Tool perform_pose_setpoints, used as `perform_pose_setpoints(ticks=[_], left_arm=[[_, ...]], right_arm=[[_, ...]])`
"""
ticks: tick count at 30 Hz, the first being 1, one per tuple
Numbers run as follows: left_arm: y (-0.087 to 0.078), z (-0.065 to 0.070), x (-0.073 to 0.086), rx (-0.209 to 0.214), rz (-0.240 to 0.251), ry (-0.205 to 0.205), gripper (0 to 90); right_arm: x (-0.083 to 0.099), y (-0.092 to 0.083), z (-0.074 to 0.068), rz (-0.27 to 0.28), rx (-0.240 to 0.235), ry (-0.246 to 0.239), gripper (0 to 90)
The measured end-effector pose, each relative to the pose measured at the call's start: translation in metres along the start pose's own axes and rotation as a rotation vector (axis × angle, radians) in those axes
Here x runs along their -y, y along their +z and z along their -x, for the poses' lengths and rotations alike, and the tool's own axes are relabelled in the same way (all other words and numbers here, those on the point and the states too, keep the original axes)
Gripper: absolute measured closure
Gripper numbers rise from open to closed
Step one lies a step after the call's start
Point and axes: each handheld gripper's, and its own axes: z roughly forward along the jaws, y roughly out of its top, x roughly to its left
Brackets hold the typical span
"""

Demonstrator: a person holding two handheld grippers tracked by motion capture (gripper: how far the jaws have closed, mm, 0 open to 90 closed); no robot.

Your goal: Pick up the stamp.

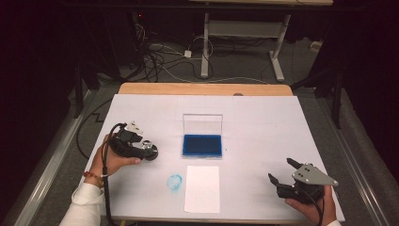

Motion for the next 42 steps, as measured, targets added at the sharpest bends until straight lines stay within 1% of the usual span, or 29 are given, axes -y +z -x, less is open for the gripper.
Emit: perform_pose_setpoints(ticks=[1,3,4,5,7,9,10,12,18,19,21,22,23,25,26,33,38,42], left_arm=[[0.001,-0.001,-0.001,-0.005,0.000,0.001,33.6],[0.002,-0.001,-0.001,-0.001,0.004,0.000,34.9],[0.002,-0.002,-0.002,0.008,0.006,0.002,36.4],[0.002,-0.003,-0.002,0.007,0.010,0.002,36.2],[0.003,-0.003,-0.003,0.022,0.014,0.004,38.0],[0.004,-0.004,-0.003,0.027,0.018,0.009,38.6],[0.004,-0.003,-0.004,0.037,0.018,0.010,40.7],[0.004,-0.003,-0.004,0.030,0.024,0.015,41.4],[0.003,0.000,-0.005,0.038,0.037,0.034,46.5],[0.003,0.000,-0.005,0.034,0.036,0.038,48.5],[0.003,0.000,-0.005,0.038,0.037,0.037,48.8],[0.003,0.000,-0.005,0.038,0.037,0.037,51.3],[0.004,0.001,-0.005,0.049,0.032,0.043,53.6],[0.004,0.001,-0.006,0.043,0.029,0.046,53.9],[0.004,0.002,-0.006,0.039,0.027,0.054,54.2],[0.004,0.004,-0.007,0.028,0.024,0.065,54.7],[0.004,0.008,-0.007,0.009,0.029,0.079,54.9],[0.003,0.009,-0.007,-0.001,0.037,0.077,55.0]], right_arm=[[0.000,0.000,0.000,0.000,0.000,-0.003,20.6],[0.000,0.000,-0.001,-0.001,-0.003,-0.004,20.8],[-0.001,0.001,-0.001,-0.001,-0.003,-0.007,20.8],[-0.001,0.001,-0.002,-0.001,-0.005,-0.009,20.9],[-0.001,0.002,-0.003,-0.005,-0.006,-0.009,20.9],[-0.001,0.002,-0.003,-0.004,-0.010,-0.012,21.0],[-0.001,0.003,-0.003,-0.007,-0.012,-0.014,21.1],[-0.001,0.003,-0.004,-0.009,-0.014,-0.022,21.1],[-0.001,0.003,-0.004,-0.010,-0.015,-0.023,21.3],[-0.001,0.003,-0.004,-0.010,-0.016,-0.025,21.3],[-0.001,0.003,-0.005,-0.008,-0.015,-0.028,21.3],[-0.001,0.003,-0.005,-0.008,-0.015,-0.028,21.4],[-0.001,0.003,-0.005,-0.009,-0.016,-0.027,21.5],[-0.001,0.003,-0.005,-0.011,-0.016,-0.031,21.6],[-0.001,0.003,-0.005,-0.012,-0.017,-0.032,21.7],[-0.001,0.004,-0.006,-0.017,-0.017,-0.034,22.3],[-0.001,0.004,-0.006,-0.019,-0.019,-0.033,22.2],[-0.001,0.004,-0.006,-0.017,-0.020,-0.031,22.1]])
